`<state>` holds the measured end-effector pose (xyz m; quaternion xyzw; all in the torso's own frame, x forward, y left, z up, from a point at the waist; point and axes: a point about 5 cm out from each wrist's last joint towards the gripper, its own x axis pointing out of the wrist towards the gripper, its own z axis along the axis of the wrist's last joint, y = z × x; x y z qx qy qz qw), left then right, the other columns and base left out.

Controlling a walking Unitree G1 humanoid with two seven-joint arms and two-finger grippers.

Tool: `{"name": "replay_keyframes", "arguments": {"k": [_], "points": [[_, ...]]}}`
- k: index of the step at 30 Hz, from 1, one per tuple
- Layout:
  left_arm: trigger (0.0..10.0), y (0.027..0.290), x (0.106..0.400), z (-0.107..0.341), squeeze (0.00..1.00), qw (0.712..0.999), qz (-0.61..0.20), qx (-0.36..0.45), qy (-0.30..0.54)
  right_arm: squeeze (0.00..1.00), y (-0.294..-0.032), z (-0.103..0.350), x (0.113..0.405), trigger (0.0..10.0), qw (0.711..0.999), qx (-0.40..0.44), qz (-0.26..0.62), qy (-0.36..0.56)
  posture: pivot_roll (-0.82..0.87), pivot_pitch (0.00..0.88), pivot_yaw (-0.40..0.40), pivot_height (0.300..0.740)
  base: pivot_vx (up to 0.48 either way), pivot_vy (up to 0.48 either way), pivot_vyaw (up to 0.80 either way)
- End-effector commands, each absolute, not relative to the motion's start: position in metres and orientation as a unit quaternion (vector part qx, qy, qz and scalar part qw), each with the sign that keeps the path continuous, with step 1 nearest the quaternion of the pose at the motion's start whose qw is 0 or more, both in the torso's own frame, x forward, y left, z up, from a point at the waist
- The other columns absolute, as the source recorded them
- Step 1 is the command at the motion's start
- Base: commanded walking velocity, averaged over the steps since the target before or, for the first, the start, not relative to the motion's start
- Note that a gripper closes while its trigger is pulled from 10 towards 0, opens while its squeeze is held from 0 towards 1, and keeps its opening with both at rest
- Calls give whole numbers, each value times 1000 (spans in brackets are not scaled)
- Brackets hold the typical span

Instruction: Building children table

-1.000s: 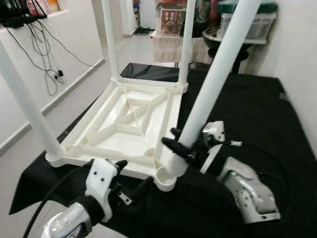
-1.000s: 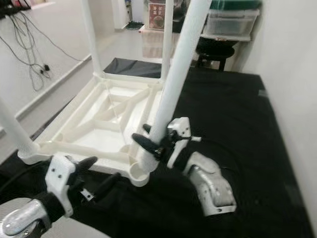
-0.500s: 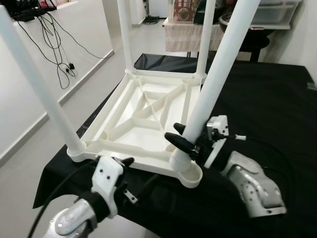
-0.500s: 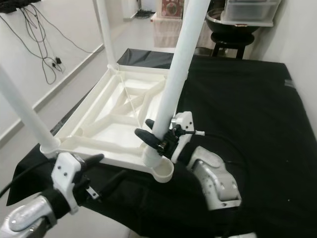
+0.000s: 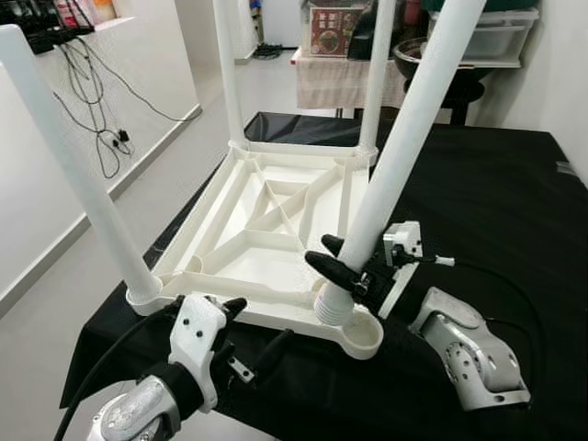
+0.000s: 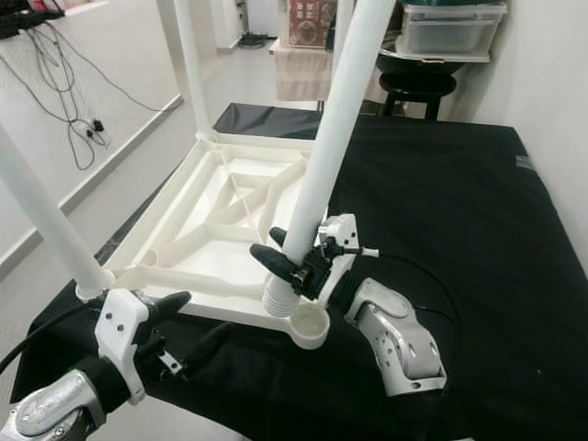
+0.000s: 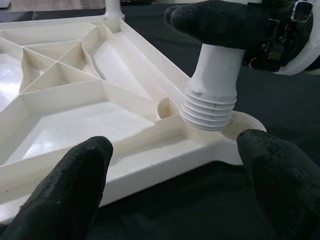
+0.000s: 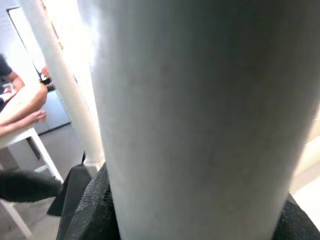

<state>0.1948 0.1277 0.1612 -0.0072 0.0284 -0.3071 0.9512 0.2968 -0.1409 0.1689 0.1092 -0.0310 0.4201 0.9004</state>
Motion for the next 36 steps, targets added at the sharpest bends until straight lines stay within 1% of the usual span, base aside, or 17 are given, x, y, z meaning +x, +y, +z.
{"name": "replay_keyframes", "arguments": {"k": [1, 6, 7, 12, 15, 18, 36], "points": [[10000, 129, 197, 158, 0, 952, -303, -15, 40, 0, -142, 172, 299, 10000, 901, 122, 415, -37, -31, 61, 0, 740, 0, 0, 0], [10000, 129, 198, 158, 0, 952, -303, -18, 42, 0, -144, 174, 299, 10000, 899, 129, 415, -44, -30, 71, 1, 740, 0, 0, 0], [10000, 128, 197, 158, 0, 951, -307, -18, 42, 0, -142, 174, 296, 10000, 893, 117, 433, -40, -31, 78, 0, 740, 0, 0, 0], [10000, 127, 196, 158, 0, 949, -311, -25, 48, 0, -141, 173, 295, 10000, 890, 110, 442, -35, -30, 81, -1, 740, 0, 0, 0], [10000, 127, 195, 157, 0, 948, -312, -26, 51, 0, -141, 172, 295, 10000, 889, 111, 442, -33, -30, 83, 0, 740, -244, 0, 0], [10000, 127, 196, 157, 0, 949, -310, -27, 56, 0, -141, 172, 295, 10000, 889, 114, 442, -31, -30, 88, 1, 740, -480, 0, 0], [10000, 130, 198, 161, 0, 951, -304, -31, 44, 0, -141, 172, 297, 10000, 891, 115, 438, -29, -12, 86, 5, 740, 0, 0, 0]]}}
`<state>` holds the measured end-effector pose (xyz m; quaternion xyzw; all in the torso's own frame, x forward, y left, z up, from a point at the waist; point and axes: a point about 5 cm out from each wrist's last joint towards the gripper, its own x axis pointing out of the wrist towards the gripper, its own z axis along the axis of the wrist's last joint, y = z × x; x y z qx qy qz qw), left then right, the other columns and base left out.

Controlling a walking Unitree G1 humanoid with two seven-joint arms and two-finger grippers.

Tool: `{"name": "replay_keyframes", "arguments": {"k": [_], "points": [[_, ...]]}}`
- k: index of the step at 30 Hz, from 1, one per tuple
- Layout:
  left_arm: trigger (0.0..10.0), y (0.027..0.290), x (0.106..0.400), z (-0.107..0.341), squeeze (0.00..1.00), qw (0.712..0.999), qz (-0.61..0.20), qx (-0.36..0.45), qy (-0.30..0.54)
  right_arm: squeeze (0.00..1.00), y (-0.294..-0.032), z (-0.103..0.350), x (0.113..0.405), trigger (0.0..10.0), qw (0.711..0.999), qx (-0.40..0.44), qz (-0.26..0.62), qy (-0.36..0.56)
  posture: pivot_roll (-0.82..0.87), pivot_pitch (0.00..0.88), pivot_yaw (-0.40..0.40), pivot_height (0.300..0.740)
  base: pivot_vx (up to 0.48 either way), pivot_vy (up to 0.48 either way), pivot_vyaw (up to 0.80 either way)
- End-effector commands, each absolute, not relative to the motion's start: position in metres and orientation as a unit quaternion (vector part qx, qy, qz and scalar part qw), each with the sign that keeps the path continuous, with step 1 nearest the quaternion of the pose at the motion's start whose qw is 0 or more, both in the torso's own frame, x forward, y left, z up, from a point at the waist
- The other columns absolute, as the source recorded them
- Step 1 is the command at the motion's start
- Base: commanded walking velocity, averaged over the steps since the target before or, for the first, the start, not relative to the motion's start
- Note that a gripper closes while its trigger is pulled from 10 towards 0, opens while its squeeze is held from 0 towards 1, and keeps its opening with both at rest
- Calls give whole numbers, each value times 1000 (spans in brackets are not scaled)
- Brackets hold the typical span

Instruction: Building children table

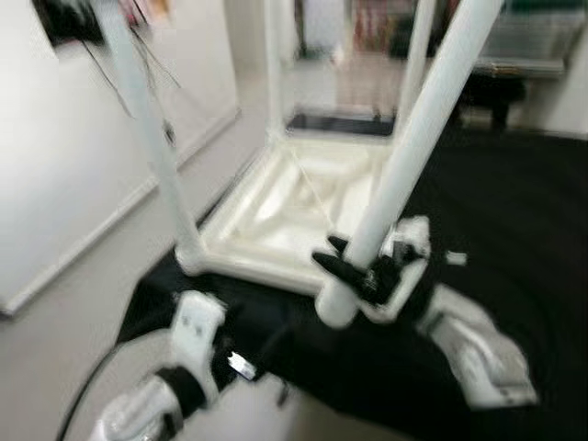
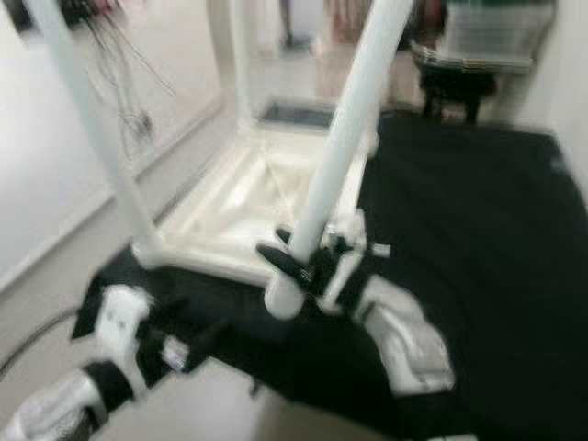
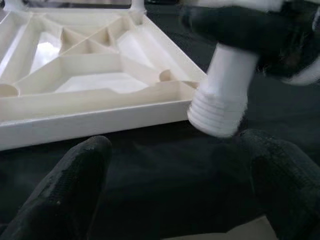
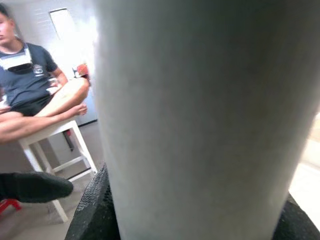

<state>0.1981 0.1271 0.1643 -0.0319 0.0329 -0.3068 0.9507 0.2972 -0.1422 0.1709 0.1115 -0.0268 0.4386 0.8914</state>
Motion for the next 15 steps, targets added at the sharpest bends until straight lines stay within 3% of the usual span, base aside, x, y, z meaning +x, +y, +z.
{"name": "replay_keyframes", "arguments": {"k": [1, 9, 10, 15], "points": [[10000, 130, 197, 160, 0, 951, -304, -32, 45, 0, -142, 173, 298, 10000, 892, 119, 436, -31, -9, 84, 3, 740, 0, 0, 0], [10000, 131, 197, 160, 0, 952, -300, -28, 43, 0, -147, 178, 304, 10000, 907, 131, 398, -46, -3, 81, 1, 740, 0, 0, 0], [10000, 132, 196, 161, 0, 955, -294, -24, 41, 0, -152, 184, 309, 10000, 917, 133, 371, -59, 2, 80, 2, 740, 0, 0, -800], [10000, 134, 196, 164, 0, 958, -283, -16, 31, 0, -155, 196, 313, 10000, 918, 139, 364, -80, 0, 83, 2, 740, 0, 0, -800]]}}
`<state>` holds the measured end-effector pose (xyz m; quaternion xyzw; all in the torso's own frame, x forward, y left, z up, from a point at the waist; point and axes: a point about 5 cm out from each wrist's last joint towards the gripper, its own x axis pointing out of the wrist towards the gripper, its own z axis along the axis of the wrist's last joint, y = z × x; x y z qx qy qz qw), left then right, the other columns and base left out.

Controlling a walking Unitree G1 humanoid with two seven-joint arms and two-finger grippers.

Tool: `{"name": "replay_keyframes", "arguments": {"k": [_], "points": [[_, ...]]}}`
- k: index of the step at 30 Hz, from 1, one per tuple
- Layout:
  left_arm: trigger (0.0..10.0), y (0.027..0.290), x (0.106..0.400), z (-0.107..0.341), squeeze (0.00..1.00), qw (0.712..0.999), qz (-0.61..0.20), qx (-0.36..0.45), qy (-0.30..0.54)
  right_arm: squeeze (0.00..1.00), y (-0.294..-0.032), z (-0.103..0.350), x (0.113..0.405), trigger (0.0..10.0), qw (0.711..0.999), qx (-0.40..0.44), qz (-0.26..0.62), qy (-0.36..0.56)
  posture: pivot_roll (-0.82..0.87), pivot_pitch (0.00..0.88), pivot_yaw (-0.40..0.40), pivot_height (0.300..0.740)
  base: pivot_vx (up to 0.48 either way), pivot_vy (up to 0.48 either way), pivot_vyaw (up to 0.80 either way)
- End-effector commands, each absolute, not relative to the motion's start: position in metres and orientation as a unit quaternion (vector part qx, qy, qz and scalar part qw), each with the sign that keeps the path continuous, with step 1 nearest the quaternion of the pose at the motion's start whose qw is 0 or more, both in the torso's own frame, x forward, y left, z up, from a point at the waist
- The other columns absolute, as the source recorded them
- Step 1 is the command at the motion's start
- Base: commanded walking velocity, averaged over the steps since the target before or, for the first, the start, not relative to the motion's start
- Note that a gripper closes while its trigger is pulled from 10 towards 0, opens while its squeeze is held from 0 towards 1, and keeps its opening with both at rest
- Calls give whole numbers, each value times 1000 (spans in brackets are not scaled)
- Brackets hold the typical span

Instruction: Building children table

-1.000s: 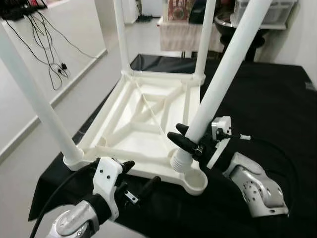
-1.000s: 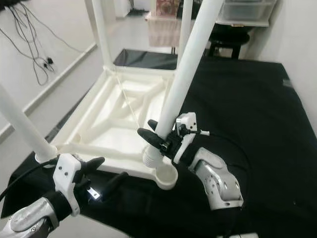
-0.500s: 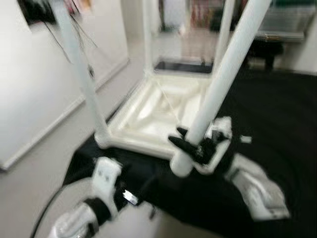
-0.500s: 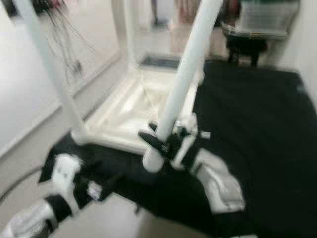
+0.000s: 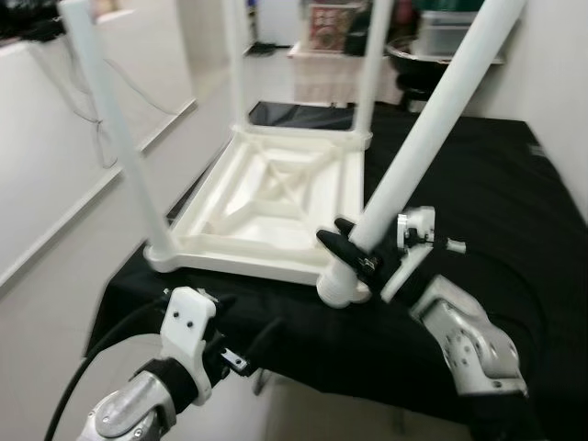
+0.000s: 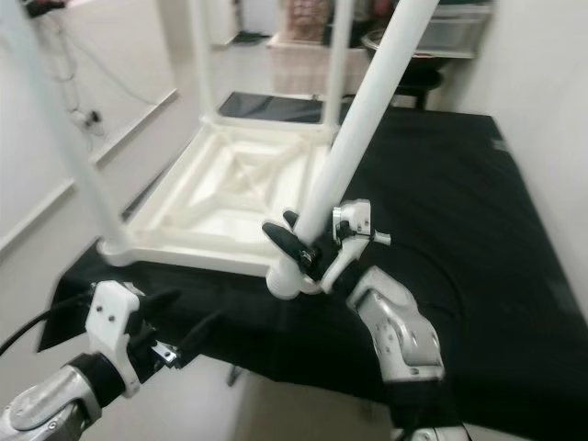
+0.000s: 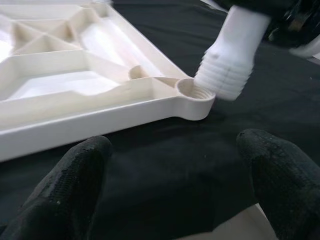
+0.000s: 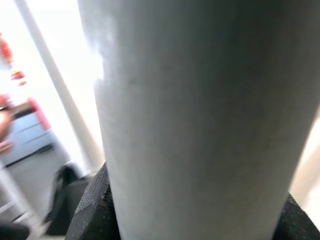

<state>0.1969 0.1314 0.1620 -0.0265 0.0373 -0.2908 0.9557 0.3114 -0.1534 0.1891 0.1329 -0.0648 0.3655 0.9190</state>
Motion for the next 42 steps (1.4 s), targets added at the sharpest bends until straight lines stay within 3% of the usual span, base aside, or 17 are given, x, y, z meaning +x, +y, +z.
{"name": "replay_keyframes", "arguments": {"k": [1, 5, 8, 14, 18, 20, 21, 31, 42], "points": [[10000, 136, 195, 167, 0, 961, -276, -10, 27, 0, -153, 201, 310, 10000, 910, 127, 386, -84, 1, 88, 0, 740, 0, 0, -800], [10000, 139, 193, 170, 0, 960, -277, 23, 22, 0, -145, 207, 302, 10000, 888, 93, 442, -86, 4, 108, 5, 740, 0, 0, -800], [10000, 140, 187, 172, 0, 954, -295, 52, 29, 0, -131, 209, 292, 10000, 855, 39, 513, -73, 10, 123, 4, 740, 0, 0, -800], [10000, 137, 172, 176, 0, 935, -345, 79, 33, 0, -119, 217, 289, 10000, 814, 29, 574, -78, 21, 162, 4, 740, 0, 0, -533], [10000, 141, 166, 182, 0, 939, -326, 107, 31, 0, -108, 231, 291, 10000, 779, 28, 619, -96, 47, 201, -1, 740, 0, 0, 0], [10000, 141, 166, 182, 0, 939, -326, 107, 31, 0, -108, 231, 291, 10000, 779, 28, 619, -96, 47, 201, -1, 740, 0, 0, 0], [0, 144, 160, 187, 0, 941, -321, 105, 28, 0, -99, 239, 293, 10000, 761, 30, 639, -108, 60, 227, -2, 740, 0, 0, 0], [0, 143, 155, 190, 0, 941, -327, 78, 26, 0, -81, 244, 297, 10000, 713, 19, 691, -115, 61, 269, -23, 740, 0, 0, 0], [0, 142, 156, 193, 0, 935, -346, 66, 25, 0, -85, 253, 308, 10000, 701, -1, 703, -120, 58, 277, -3, 740, 0, 0, 0]]}}
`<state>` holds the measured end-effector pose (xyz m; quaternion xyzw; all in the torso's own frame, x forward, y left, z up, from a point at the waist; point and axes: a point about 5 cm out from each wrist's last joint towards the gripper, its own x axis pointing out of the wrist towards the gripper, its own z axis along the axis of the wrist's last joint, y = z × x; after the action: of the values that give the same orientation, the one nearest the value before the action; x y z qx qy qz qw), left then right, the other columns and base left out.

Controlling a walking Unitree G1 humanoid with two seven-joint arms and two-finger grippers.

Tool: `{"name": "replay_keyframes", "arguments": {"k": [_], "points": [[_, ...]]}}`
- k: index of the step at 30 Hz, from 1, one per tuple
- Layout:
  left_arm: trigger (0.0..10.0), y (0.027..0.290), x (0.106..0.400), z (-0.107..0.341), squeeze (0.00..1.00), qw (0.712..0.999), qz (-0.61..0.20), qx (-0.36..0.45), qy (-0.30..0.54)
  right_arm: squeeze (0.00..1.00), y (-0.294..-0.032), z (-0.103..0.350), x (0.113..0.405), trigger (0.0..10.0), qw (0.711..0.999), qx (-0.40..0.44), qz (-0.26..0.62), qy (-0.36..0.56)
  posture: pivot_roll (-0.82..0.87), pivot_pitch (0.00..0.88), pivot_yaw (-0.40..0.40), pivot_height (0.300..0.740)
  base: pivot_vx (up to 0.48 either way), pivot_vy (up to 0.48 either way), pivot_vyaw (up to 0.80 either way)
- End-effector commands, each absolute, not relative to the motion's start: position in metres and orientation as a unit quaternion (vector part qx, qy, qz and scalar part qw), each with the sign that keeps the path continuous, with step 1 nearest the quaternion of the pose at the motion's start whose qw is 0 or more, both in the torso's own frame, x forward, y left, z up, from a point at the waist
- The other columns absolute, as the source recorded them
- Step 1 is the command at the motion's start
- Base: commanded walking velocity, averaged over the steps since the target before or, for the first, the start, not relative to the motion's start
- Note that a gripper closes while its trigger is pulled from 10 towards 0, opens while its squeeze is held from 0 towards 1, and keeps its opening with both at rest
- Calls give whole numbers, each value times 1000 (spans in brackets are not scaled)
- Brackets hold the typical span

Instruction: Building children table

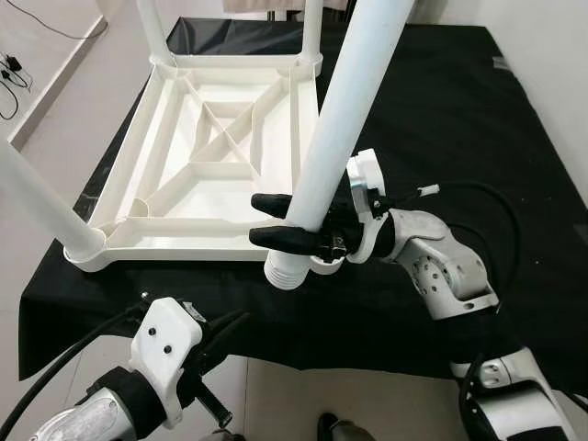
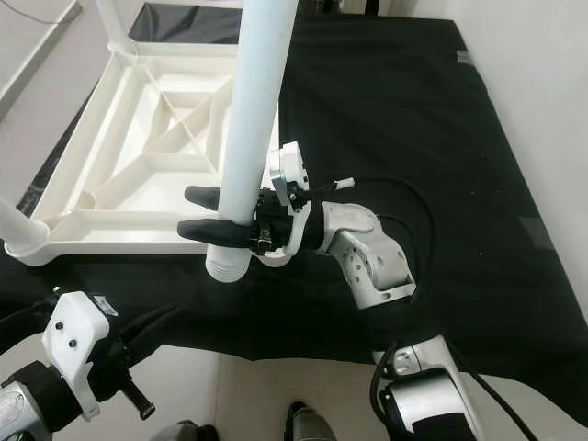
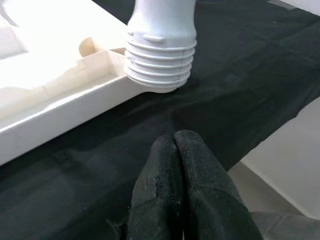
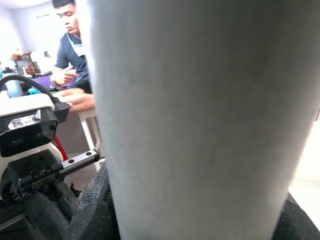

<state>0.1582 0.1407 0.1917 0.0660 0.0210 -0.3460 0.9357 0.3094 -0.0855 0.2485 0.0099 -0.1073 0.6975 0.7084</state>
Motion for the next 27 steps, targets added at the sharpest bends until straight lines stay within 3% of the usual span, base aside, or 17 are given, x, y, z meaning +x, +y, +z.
{"name": "replay_keyframes", "arguments": {"k": [1, 8, 9, 13, 21, 27], "points": [[0, 142, 155, 194, 0, 935, -347, 65, 25, 0, -86, 254, 310, 10000, 698, -12, 706, -120, 63, 284, 6, 740, 0, 0, 0], [0, 144, 156, 198, 0, 936, -343, 71, 23, 0, -82, 256, 316, 10000, 682, -71, 718, -116, 84, 292, 19, 740, 0, 0, 0], [9686, 144, 158, 200, 0, 936, -342, 79, 21, 0, -81, 256, 318, 10000, 680, -77, 720, -115, 91, 297, 18, 740, 0, 0, 0], [10000, 144, 159, 201, 0, 934, -346, 85, 20, 0, -80, 256, 320, 10000, 674, -83, 725, -114, 100, 300, 19, 740, 0, 0, 0], [10000, 144, 153, 201, 0, 928, -359, 90, 30, 0, -85, 258, 331, 10000, 693, -83, 706, -122, 112, 315, 28, 740, 0, 0, 0], [10000, 144, 148, 201, 0, 926, -365, 86, 37, 0, -93, 260, 344, 10000, 723, -81, 674, -128, 124, 324, 39, 740, 0, 0, 0]]}}
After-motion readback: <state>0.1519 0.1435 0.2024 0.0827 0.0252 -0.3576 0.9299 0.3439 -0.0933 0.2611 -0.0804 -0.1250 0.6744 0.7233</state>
